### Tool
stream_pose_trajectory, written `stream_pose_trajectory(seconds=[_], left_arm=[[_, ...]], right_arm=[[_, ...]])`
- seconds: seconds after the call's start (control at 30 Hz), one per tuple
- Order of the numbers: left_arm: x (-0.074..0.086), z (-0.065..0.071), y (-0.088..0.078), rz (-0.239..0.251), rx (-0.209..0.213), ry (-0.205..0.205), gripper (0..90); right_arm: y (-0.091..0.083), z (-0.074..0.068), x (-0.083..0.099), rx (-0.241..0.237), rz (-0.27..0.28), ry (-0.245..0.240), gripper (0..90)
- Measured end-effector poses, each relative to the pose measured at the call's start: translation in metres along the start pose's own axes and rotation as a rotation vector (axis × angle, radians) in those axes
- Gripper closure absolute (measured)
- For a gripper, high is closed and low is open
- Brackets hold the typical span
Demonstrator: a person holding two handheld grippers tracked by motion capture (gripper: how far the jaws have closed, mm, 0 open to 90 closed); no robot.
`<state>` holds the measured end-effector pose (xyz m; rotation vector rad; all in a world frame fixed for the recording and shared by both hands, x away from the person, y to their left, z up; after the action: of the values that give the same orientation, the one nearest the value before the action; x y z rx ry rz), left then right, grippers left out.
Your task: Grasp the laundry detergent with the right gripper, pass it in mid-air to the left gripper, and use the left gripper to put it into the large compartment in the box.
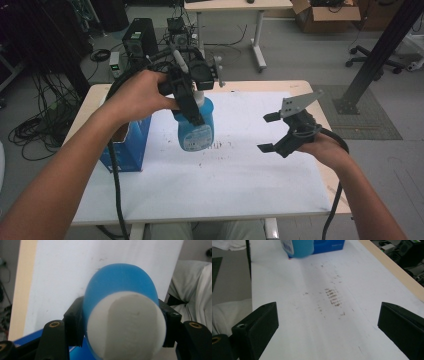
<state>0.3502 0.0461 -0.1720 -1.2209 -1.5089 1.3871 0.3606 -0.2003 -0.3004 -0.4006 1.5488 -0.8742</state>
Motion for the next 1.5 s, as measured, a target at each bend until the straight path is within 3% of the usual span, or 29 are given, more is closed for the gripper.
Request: stream_pose_trajectory(seconds=[0.17,0.27,0.3,0.33,0.4,0.47,0.63,0.67,0.7,0.73,0.77,0.9,0.93,0.97,1.0,1.03,1.17,1.2,1.23,1.33,1.5], left_arm=[[0.005,-0.014,-0.016,-0.013,-0.017,-0.104,37.9],[0.009,-0.026,-0.032,-0.006,-0.024,-0.189,37.8],[0.009,-0.026,-0.032,-0.006,-0.024,-0.189,37.8],[0.010,-0.029,-0.036,0.000,-0.027,-0.217,37.8],[0.014,-0.036,-0.045,0.007,-0.038,-0.281,37.8],[0.018,-0.042,-0.052,0.012,-0.057,-0.328,37.8],[0.029,-0.055,-0.065,0.014,-0.078,-0.424,37.8],[0.034,-0.060,-0.071,0.017,-0.088,-0.464,37.8],[0.034,-0.060,-0.071,0.017,-0.088,-0.464,37.8],[0.039,-0.065,-0.077,0.022,-0.099,-0.515,37.8],[0.039,-0.065,-0.077,0.022,-0.099,-0.515,37.8],[0.051,-0.076,-0.088,0.020,-0.115,-0.609,37.8],[0.058,-0.081,-0.094,0.022,-0.121,-0.656,37.8],[0.058,-0.081,-0.094,0.022,-0.121,-0.656,37.8],[0.066,-0.086,-0.100,0.024,-0.129,-0.707,37.8],[0.066,-0.086,-0.100,0.024,-0.129,-0.707,37.8],[0.084,-0.095,-0.107,0.017,-0.154,-0.816,37.9],[0.093,-0.099,-0.107,0.017,-0.164,-0.868,37.9],[0.093,-0.099,-0.107,0.017,-0.164,-0.868,37.8],[0.111,-0.106,-0.103,0.009,-0.177,-0.954,37.9],[0.127,-0.110,-0.095,0.003,-0.189,-1.012,37.8]], right_arm=[[-0.016,0.007,0.009,0.033,-0.019,0.018,2.7],[-0.028,0.012,0.015,0.059,-0.036,0.031,2.2],[-0.028,0.012,0.015,0.059,-0.036,0.031,2.2],[-0.033,0.015,0.017,0.073,-0.050,0.034,1.9],[-0.035,0.016,0.018,0.077,-0.061,0.035,1.9],[-0.039,0.020,0.022,0.097,-0.109,0.039,1.7],[-0.043,0.026,0.027,0.124,-0.166,0.038,1.2],[-0.046,0.028,0.028,0.132,-0.182,0.041,1.3],[-0.046,0.028,0.028,0.132,-0.182,0.041,1.3],[-0.047,0.030,0.030,0.134,-0.187,0.043,1.3],[-0.047,0.030,0.030,0.134,-0.187,0.043,1.3],[-0.049,0.034,0.034,0.143,-0.201,0.048,1.3],[-0.048,0.034,0.035,0.142,-0.202,0.049,1.4],[-0.048,0.034,0.035,0.142,-0.202,0.049,1.4],[-0.048,0.034,0.036,0.137,-0.201,0.041,1.5],[-0.048,0.034,0.036,0.137,-0.201,0.041,1.5],[-0.048,0.035,0.036,0.136,-0.215,0.034,1.6],[-0.049,0.035,0.035,0.139,-0.217,0.036,1.6],[-0.049,0.035,0.035,0.139,-0.217,0.036,1.6],[-0.051,0.038,0.034,0.139,-0.218,0.029,1.9],[-0.049,0.041,0.035,0.140,-0.239,0.030,1.9]])
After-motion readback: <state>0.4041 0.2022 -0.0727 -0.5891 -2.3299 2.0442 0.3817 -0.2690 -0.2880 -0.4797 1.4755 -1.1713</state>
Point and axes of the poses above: each handheld gripper's, and its own axes: y roughly forward along the jaws, x roughly out of its underside, z roughly to its right, the point moved 4 cm from there along y, roughly forward along the jaws, and after that the axes turned 8 degrees about -z, right-handed, at the moved point
